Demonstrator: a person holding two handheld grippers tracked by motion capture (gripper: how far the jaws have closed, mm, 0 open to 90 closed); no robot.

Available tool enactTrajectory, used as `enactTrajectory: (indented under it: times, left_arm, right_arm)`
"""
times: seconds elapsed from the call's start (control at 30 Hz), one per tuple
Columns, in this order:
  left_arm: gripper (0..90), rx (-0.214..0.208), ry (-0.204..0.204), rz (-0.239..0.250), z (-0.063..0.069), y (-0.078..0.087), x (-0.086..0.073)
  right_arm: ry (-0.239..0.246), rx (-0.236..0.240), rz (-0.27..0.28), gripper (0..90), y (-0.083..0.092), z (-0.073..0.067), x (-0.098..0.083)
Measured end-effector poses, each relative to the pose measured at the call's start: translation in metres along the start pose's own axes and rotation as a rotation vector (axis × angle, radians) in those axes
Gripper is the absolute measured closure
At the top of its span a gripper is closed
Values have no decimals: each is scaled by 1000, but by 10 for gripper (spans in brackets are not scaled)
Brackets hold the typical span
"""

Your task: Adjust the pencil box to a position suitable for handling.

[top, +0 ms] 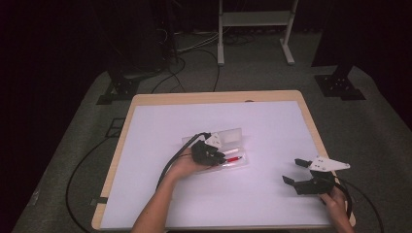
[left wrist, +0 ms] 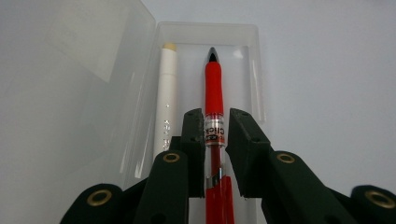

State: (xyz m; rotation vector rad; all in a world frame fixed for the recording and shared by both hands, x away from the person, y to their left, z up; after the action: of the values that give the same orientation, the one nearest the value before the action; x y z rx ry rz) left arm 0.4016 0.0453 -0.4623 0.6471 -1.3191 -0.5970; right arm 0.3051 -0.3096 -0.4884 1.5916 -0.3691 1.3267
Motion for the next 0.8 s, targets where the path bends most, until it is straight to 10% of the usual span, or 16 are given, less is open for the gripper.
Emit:
enactTrajectory:
  times: [0.8]
  left_arm:
    - [625, -13, 2, 78, 23, 24, -2]
  right_arm:
    - [-6, -2, -3, 138, 0, 1, 0]
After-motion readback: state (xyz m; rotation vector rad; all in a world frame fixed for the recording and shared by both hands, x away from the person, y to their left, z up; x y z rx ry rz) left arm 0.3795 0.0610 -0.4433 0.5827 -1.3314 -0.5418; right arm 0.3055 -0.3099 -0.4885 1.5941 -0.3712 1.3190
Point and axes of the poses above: each handheld gripper's, and its own axes: y roughly backward along the jaws, x roughly out of its top, z roughly to its right, the point moved 2 cm from there along -y, roughly forward along the jaws, and after that the axes turned 12 degrees about -x, right-handed, at the moved point
